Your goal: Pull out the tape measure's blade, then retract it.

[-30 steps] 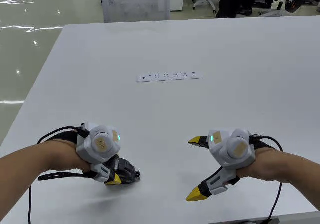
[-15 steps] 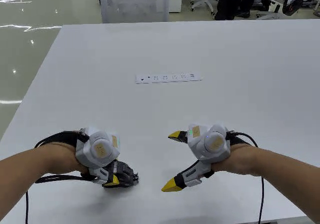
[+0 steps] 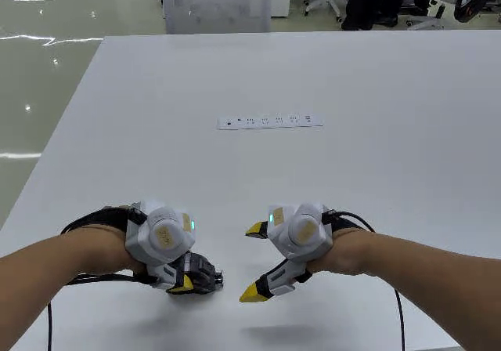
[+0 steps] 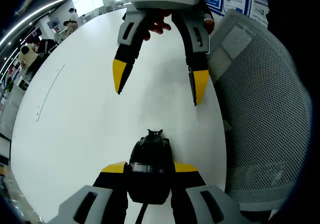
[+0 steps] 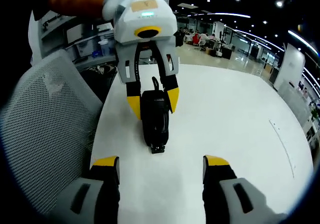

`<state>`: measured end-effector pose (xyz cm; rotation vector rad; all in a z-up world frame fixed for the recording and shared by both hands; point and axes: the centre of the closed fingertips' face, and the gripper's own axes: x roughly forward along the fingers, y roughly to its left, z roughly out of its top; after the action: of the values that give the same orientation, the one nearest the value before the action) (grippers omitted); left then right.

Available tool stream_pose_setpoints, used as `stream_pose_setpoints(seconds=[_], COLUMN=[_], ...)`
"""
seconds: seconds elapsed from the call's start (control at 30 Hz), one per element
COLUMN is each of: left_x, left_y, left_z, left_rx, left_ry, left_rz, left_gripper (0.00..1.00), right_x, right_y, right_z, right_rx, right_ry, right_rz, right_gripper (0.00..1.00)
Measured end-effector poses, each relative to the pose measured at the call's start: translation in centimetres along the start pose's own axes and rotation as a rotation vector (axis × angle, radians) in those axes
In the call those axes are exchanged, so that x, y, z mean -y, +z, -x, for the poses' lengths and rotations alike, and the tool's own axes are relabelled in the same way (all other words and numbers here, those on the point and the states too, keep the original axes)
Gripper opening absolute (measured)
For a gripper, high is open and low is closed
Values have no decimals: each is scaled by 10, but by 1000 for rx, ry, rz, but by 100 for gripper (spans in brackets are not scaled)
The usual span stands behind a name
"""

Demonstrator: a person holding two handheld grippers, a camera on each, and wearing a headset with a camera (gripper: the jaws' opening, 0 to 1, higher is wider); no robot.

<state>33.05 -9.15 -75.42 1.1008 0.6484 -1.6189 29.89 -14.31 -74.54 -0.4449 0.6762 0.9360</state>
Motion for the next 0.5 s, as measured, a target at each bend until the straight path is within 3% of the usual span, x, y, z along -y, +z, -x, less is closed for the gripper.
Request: stream_pose_setpoints(seconds=[0.23, 0.37, 0.5], left_x=[1, 2, 1], left_y=[0, -1, -1], left_z=[0, 0, 0], left_rx=[-7, -10, -1], left_ry=[7, 15, 13], left_rz=[-7, -8, -1], left_gripper=[29, 29, 29], right_x=[-5, -3, -5], right_y=[-1, 2, -1], right_z=[-20, -25, -32], right_rx=[-48, -40, -53], right_ry=[47, 39, 37], right_rz=[21, 15, 32], right_gripper=[61, 41, 37])
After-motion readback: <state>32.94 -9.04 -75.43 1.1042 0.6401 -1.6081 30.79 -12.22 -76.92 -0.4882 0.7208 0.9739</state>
